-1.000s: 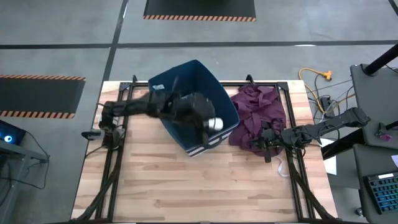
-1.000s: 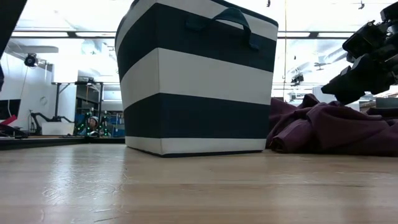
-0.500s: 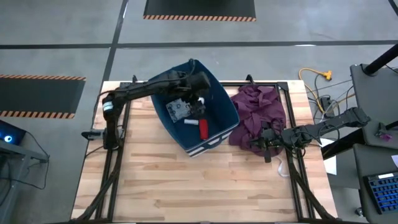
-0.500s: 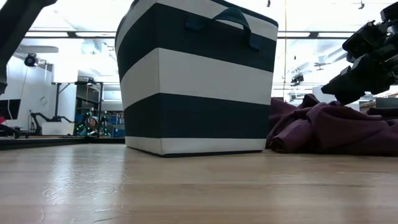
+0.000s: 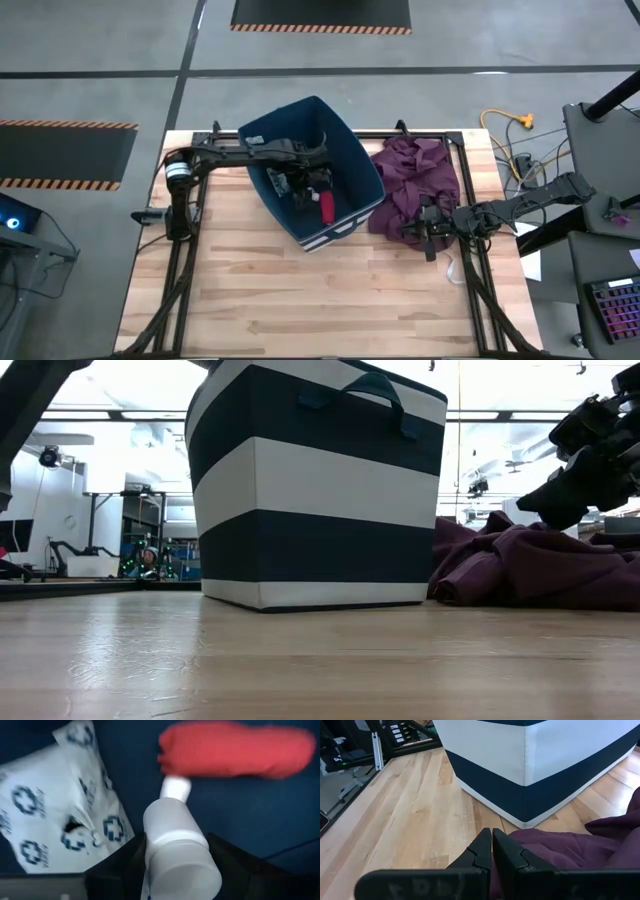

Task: Pick & place medical supplies in basket/bin
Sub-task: Put the white bottle into the laundry bin

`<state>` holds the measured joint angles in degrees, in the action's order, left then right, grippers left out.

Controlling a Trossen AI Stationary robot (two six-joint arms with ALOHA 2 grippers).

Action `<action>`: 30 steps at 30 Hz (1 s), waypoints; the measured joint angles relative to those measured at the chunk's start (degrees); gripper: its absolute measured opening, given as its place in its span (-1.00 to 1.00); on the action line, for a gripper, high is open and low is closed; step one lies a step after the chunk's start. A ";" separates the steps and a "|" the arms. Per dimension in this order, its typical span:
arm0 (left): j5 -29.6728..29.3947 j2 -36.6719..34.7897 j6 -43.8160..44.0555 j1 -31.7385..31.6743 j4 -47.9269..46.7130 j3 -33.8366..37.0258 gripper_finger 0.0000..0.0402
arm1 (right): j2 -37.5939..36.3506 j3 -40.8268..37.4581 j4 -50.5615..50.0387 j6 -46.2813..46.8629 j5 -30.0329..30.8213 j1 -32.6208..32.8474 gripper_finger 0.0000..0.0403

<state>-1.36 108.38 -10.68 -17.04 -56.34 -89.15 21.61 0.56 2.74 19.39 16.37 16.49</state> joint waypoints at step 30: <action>-6.21 5.75 -2.75 -0.63 14.70 1.30 -0.17 | -0.11 0.02 0.02 0.16 0.18 -0.02 -0.96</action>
<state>-7.57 114.13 -13.43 -17.67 -41.64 -87.85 21.50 0.58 2.76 19.55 16.56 16.47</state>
